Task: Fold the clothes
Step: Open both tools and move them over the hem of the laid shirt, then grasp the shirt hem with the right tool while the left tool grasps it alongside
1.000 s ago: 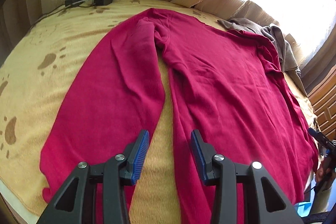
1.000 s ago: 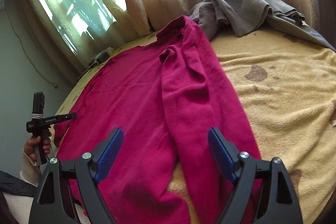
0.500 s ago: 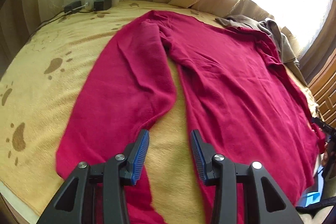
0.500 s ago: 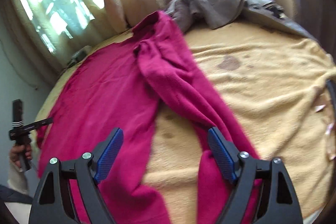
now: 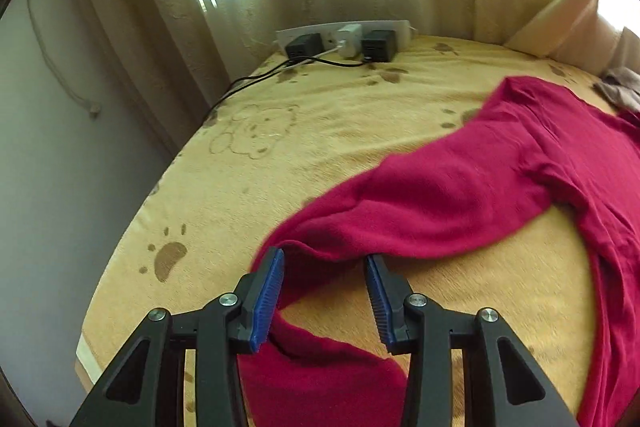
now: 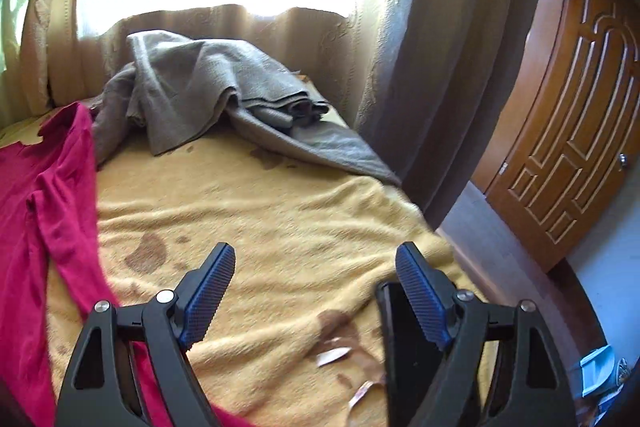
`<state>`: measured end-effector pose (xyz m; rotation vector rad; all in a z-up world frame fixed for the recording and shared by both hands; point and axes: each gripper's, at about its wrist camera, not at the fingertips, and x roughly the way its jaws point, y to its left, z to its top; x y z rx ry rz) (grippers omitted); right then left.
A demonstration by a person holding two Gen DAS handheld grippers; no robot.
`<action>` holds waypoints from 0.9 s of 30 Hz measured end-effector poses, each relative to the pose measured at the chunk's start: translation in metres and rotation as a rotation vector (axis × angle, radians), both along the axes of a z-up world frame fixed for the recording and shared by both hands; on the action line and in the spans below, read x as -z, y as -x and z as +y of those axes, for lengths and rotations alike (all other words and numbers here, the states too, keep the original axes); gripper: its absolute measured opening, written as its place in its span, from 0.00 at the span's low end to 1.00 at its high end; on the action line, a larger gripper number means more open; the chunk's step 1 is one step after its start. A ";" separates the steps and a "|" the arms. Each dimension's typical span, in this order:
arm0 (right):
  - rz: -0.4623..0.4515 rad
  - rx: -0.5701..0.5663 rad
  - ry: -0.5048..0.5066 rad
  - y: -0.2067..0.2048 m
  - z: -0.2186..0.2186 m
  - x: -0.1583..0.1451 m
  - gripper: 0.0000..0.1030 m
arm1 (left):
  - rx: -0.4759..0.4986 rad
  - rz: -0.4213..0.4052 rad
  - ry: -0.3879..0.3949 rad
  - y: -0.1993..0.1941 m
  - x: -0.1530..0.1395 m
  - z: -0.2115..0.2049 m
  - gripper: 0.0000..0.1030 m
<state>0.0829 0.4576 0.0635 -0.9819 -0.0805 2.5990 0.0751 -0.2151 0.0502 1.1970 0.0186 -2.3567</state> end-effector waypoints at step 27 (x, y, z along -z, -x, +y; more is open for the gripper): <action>-0.198 -0.794 0.440 -0.094 -0.146 0.045 0.11 | 0.359 0.030 -0.515 -0.090 0.021 0.116 0.62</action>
